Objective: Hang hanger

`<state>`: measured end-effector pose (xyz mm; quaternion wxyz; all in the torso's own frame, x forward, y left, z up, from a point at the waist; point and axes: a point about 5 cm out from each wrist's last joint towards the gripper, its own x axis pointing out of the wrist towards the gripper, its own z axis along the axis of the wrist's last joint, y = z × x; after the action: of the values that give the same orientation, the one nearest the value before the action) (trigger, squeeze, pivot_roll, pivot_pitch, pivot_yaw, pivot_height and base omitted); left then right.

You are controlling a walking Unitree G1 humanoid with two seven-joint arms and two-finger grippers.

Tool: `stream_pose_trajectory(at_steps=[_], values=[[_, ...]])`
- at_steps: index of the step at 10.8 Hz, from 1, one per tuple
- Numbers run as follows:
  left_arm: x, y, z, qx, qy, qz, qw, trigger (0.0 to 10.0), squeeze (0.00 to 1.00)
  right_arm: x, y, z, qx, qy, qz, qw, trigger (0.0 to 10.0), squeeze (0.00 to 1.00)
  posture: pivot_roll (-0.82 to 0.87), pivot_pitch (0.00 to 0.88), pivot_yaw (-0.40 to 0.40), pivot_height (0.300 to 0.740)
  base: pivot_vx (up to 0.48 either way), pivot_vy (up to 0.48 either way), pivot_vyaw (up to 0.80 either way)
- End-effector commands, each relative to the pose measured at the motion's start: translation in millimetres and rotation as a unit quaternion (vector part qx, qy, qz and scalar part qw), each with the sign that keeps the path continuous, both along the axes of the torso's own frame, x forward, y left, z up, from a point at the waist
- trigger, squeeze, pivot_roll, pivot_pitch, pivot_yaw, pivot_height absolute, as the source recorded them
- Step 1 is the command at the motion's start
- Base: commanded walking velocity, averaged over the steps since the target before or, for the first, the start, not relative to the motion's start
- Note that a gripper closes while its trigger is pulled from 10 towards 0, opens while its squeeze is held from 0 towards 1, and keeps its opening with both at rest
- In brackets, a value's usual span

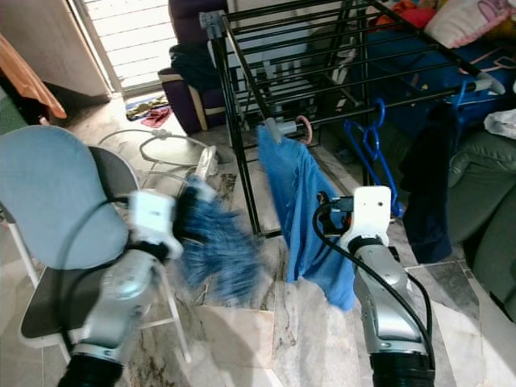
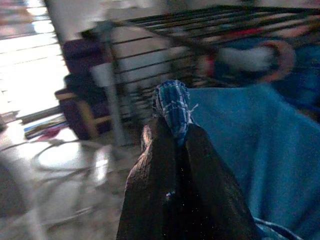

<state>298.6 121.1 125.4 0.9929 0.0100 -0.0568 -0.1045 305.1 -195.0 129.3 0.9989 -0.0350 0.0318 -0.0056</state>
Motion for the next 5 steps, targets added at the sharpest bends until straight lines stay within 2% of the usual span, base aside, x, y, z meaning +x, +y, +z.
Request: stream_pose_trajectory(at_steps=[1,2,3,5], values=[[-0.6,8.9,2.1,0.002,-0.01,0.023,1.0,10.0,0.0,0.5,0.9,-1.8,-0.001,0.001,0.004,1.0,10.0,0.0,-0.21,0.0,0.11,0.74,0.0,0.0,0.0],[-0.5,14.8,0.0,0.0,-0.008,0.038,0.999,10.0,0.0,3.8,5.4,-2.2,0.0,0.005,0.012,1.0,10.0,0.0,-0.21,0.0,0.1,0.74,0.0,0.0,0.0],[-2.6,20.0,6.1,-0.021,-0.025,0.063,0.998,10.0,0.0,8.4,17.1,2.0,-0.005,0.001,0.043,0.999,10.0,0.0,-0.2,0.0,0.072,0.74,0.0,-0.424,0.0],[-9.2,21.6,2.0,-0.022,-0.011,0.074,0.997,10.0,0.0,6.4,21.7,0.0,-0.002,0.006,0.049,0.999,10.0,0.0,-0.18,0.0,0.067,0.74,0.0,-0.472,0.0]])
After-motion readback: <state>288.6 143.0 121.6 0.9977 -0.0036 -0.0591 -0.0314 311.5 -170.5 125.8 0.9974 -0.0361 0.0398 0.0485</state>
